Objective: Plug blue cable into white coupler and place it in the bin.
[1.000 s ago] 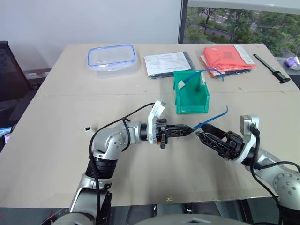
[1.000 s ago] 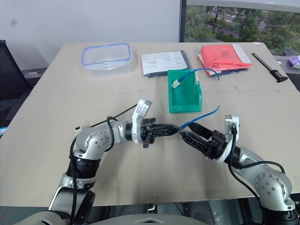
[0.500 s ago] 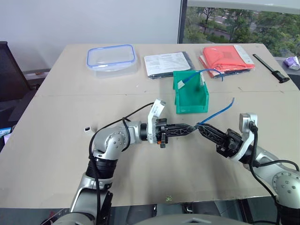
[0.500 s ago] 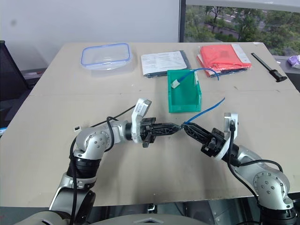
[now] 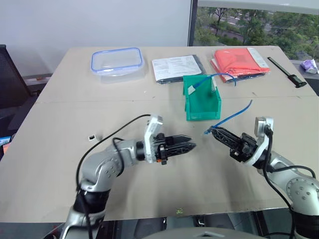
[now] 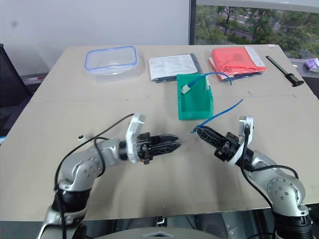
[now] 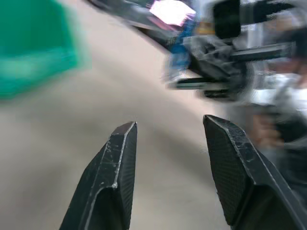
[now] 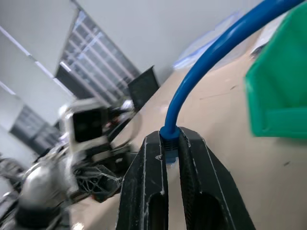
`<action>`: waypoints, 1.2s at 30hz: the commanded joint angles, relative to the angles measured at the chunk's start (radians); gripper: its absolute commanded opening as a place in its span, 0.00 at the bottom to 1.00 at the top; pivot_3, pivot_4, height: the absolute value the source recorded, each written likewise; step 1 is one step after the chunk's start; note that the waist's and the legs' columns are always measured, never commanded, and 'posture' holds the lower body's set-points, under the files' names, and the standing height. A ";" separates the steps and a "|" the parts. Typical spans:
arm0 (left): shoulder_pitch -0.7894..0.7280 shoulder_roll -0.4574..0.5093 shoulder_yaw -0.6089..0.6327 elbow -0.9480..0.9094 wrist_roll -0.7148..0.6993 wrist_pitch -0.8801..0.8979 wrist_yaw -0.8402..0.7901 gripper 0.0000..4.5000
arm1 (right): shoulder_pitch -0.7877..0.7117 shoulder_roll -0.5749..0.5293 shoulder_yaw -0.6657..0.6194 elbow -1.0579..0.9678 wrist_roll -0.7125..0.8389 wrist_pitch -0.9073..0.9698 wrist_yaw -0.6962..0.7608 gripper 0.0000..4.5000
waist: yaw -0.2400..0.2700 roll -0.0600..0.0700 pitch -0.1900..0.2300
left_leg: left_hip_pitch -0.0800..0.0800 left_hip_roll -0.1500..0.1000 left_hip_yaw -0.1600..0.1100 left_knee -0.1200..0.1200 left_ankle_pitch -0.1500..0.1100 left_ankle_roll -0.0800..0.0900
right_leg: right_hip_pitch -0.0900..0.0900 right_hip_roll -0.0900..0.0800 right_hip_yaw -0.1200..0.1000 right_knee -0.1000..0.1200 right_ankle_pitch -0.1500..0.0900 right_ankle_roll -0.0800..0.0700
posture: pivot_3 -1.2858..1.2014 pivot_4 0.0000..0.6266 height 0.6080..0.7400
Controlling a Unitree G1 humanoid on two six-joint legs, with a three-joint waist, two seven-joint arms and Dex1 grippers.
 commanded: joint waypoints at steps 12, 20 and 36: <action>0.561 -0.271 0.161 -0.203 0.638 -0.616 0.644 0.49 | -0.130 0.040 0.051 0.132 -0.140 -0.046 0.085 0.00 | 0.004 -0.001 -0.001 | 0.000 0.001 0.002 0.000 0.000 0.000 | 0.000 -0.003 0.001 -0.002 -0.002 -0.005 | 0.52 0.24 1.00; 0.490 -0.340 0.211 -0.040 0.662 -0.625 0.756 0.61 | -0.140 0.055 0.061 0.138 -0.166 -0.041 0.104 0.00 | 0.001 -0.001 -0.001 | 0.000 0.000 0.002 0.000 0.000 0.001 | 0.000 -0.003 0.000 -0.002 -0.002 -0.004 | 0.52 0.24 1.00; 0.263 -0.305 0.274 0.201 0.662 -0.591 0.834 1.00 | -0.125 0.067 0.051 0.113 -0.188 -0.046 0.089 0.00 | 0.000 -0.002 -0.002 | -0.001 0.001 0.001 0.000 0.000 0.001 | 0.000 -0.001 -0.001 -0.002 0.000 0.000 | 0.52 0.24 1.00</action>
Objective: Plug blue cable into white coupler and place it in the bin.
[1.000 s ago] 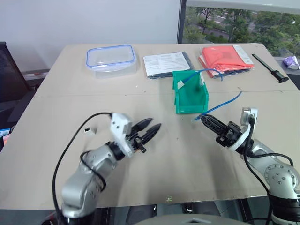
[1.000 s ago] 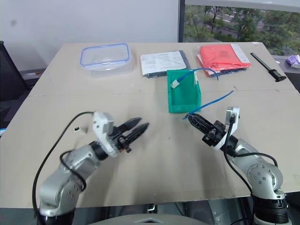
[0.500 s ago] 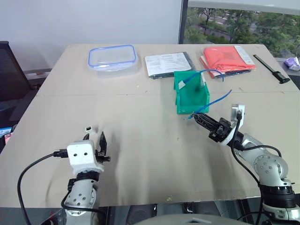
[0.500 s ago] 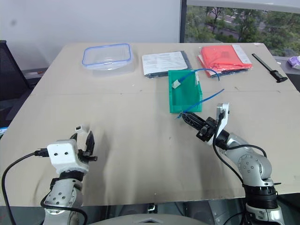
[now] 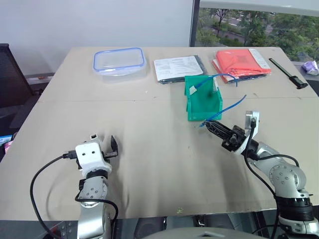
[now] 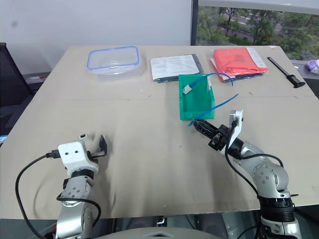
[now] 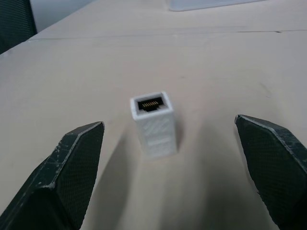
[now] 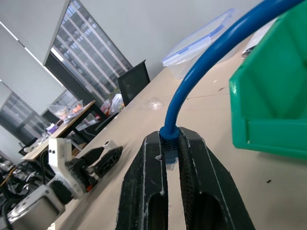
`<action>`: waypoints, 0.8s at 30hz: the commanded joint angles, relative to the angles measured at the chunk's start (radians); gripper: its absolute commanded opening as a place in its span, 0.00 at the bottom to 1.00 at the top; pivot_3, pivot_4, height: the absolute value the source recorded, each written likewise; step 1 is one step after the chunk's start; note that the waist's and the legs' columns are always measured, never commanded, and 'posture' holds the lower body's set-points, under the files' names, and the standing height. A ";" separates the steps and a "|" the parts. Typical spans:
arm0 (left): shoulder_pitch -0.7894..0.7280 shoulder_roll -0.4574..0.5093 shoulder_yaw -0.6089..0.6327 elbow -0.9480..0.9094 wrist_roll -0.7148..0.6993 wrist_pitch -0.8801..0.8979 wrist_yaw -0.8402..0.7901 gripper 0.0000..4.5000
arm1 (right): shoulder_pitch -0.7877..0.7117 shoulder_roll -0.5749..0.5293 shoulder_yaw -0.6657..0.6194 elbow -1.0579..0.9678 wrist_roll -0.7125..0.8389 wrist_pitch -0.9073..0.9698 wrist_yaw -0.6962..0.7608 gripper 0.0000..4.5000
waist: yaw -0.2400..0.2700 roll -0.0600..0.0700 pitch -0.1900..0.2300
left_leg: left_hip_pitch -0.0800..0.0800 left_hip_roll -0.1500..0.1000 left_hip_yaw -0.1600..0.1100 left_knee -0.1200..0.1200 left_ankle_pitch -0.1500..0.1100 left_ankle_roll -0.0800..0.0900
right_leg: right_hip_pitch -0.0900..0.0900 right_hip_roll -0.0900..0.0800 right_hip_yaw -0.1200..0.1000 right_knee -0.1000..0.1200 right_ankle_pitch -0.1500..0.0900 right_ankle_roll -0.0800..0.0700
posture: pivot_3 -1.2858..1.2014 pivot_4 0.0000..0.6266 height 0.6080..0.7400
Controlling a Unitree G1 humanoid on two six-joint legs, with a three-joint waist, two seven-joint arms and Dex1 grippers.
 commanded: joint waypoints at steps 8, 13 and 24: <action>-0.046 0.023 0.008 0.069 -0.029 0.003 -0.021 0.40 | 0.013 0.013 -0.010 -0.061 -0.013 -0.017 -0.008 0.00 | 0.002 0.000 0.000 | 0.000 0.001 0.000 0.000 0.000 0.000 | 0.000 0.000 0.000 0.000 0.000 0.000 | 0.52 0.24 1.00; -0.125 0.085 -0.033 0.147 -0.092 -0.024 -0.171 0.14 | 0.000 -0.002 -0.002 -0.078 -0.040 -0.029 0.008 0.00 | 0.006 0.002 -0.001 | 0.001 0.000 -0.001 0.000 0.000 0.000 | 0.000 0.000 -0.001 0.001 0.000 0.000 | 0.52 0.24 1.00; -0.505 0.319 -0.451 0.335 -0.299 -0.043 -1.094 0.14 | -0.145 -0.131 0.143 -0.072 -0.263 -0.142 0.181 0.00 | -0.001 0.002 -0.001 | 0.000 -0.004 0.002 0.000 0.000 0.000 | 0.000 0.001 0.000 -0.001 0.000 0.000 | 0.52 0.24 1.00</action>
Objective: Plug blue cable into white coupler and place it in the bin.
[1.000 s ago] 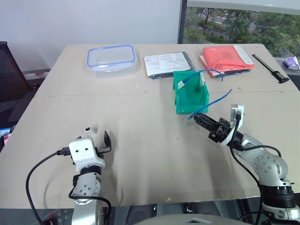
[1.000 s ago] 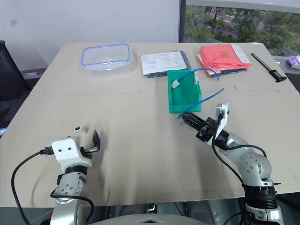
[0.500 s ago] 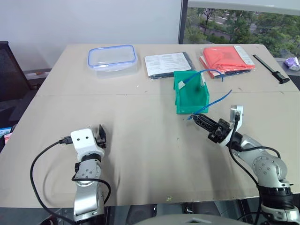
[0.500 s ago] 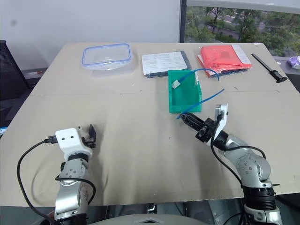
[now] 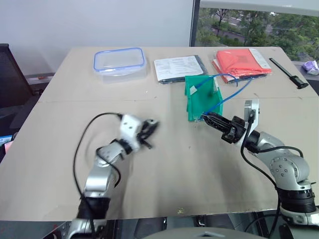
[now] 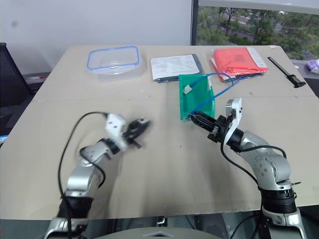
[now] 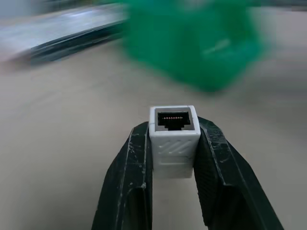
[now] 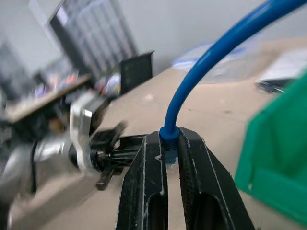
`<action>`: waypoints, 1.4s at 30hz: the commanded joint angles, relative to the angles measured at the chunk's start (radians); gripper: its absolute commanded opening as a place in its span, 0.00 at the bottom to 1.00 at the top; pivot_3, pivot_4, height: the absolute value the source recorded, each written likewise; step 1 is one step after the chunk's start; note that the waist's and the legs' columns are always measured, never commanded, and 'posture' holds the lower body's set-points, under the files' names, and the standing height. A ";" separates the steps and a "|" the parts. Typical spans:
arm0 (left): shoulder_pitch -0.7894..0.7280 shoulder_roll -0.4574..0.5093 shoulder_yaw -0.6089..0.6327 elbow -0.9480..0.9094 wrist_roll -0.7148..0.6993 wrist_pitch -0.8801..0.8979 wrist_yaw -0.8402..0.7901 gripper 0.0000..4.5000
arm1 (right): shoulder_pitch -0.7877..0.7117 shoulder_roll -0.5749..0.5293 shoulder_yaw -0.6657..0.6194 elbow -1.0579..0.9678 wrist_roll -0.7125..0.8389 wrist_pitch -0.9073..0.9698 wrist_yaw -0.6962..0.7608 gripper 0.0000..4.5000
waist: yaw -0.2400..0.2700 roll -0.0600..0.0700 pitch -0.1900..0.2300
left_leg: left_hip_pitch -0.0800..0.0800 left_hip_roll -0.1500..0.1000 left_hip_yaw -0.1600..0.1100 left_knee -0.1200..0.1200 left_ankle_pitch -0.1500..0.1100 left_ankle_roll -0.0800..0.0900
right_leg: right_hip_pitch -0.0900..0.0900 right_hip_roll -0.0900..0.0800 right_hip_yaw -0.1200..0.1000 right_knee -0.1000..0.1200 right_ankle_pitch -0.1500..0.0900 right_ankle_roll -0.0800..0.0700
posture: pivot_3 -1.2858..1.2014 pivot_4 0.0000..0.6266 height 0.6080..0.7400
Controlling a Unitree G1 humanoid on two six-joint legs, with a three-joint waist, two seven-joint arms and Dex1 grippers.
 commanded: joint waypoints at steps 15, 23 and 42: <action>-0.299 -0.068 -0.179 0.366 0.013 -0.139 -0.445 0.14 | -0.040 -0.099 0.156 -0.002 -0.297 -0.206 0.167 0.00 | 0.000 0.000 0.001 | -0.001 0.001 0.002 0.000 0.000 0.000 | -0.001 0.003 0.000 0.000 0.000 0.000 | 0.52 0.24 1.00; -0.307 -0.073 -0.167 0.392 0.025 -0.153 -0.459 0.14 | -0.034 -0.138 0.160 0.026 -0.316 -0.222 0.231 0.00 | 0.000 0.000 0.001 | -0.001 0.001 0.001 0.000 0.000 0.000 | -0.001 0.003 0.001 0.000 0.000 0.000 | 0.52 0.24 1.00; -0.310 -0.106 -0.164 0.334 0.022 -0.130 -0.451 0.14 | -0.028 -0.164 0.350 0.201 -0.548 -0.325 0.304 0.00 | 0.000 0.000 0.001 | 0.000 0.001 0.000 0.001 0.000 0.000 | -0.001 0.003 0.001 0.001 0.000 0.000 | 0.52 0.24 1.00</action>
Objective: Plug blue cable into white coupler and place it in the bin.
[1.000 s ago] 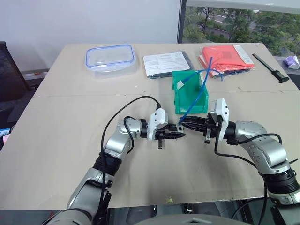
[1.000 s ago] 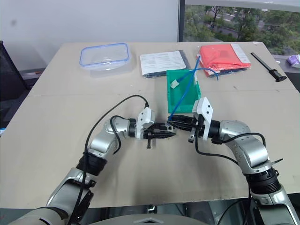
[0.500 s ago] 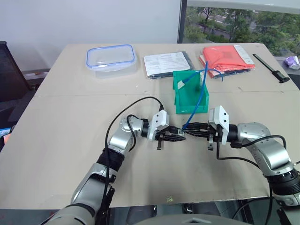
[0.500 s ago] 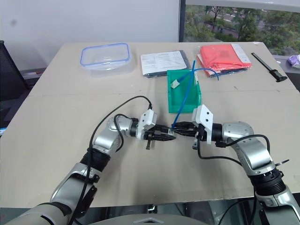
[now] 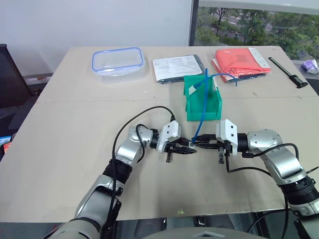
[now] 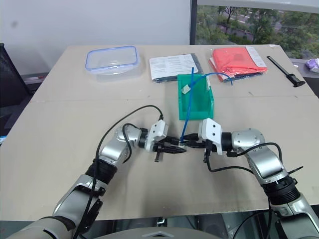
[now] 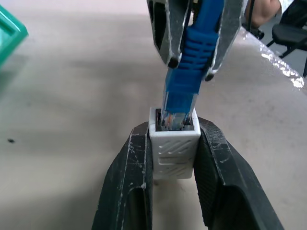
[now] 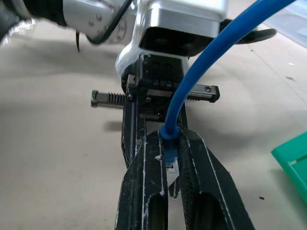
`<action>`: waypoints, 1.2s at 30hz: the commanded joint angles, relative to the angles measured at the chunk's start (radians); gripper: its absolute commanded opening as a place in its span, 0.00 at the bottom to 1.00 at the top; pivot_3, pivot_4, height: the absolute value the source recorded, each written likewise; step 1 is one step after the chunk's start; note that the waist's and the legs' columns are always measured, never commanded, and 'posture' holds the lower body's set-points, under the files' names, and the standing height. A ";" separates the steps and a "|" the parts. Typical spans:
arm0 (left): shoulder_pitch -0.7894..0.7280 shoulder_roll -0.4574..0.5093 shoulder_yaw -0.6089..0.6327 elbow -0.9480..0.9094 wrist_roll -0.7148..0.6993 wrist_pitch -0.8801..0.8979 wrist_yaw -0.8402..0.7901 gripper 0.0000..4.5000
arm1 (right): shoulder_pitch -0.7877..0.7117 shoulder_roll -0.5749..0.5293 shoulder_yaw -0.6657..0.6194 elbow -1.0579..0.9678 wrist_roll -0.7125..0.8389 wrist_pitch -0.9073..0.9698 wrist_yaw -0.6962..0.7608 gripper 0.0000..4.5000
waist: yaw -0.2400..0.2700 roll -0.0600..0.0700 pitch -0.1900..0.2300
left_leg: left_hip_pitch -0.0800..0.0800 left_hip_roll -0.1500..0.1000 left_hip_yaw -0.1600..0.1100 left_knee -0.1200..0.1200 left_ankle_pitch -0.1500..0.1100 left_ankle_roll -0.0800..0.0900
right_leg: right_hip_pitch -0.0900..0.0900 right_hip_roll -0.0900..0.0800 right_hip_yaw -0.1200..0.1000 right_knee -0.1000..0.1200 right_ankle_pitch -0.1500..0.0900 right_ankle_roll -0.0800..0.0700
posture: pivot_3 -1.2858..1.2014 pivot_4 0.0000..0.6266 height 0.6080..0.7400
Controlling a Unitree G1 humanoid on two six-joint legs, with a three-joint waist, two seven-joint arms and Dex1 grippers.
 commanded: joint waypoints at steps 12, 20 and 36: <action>-0.020 -0.020 0.033 -0.095 -0.043 -0.003 0.004 0.14 | 0.016 0.079 -0.033 0.062 0.088 0.061 -0.029 0.00 | 0.001 -0.001 -0.001 | 0.001 0.000 -0.001 0.001 0.000 0.000 | 0.002 0.000 0.000 0.001 0.000 0.000 | 0.52 0.24 1.00; -0.005 -0.024 0.036 -0.070 0.013 -0.017 0.080 0.44 | -0.075 0.101 -0.127 0.003 0.179 0.141 -0.032 0.00 | 0.002 0.000 0.000 | 0.001 0.000 -0.001 0.001 0.000 0.000 | 0.001 0.000 0.000 0.001 0.000 0.000 | 0.52 0.24 1.00; 0.135 0.066 0.280 -0.662 -0.052 0.490 0.551 0.83 | -0.477 0.141 -0.275 0.336 0.253 0.472 -0.247 0.00 | -0.006 0.001 0.000 | 0.001 0.002 -0.001 0.000 0.000 0.000 | 0.000 -0.001 -0.001 0.004 0.000 0.000 | 0.52 0.24 1.00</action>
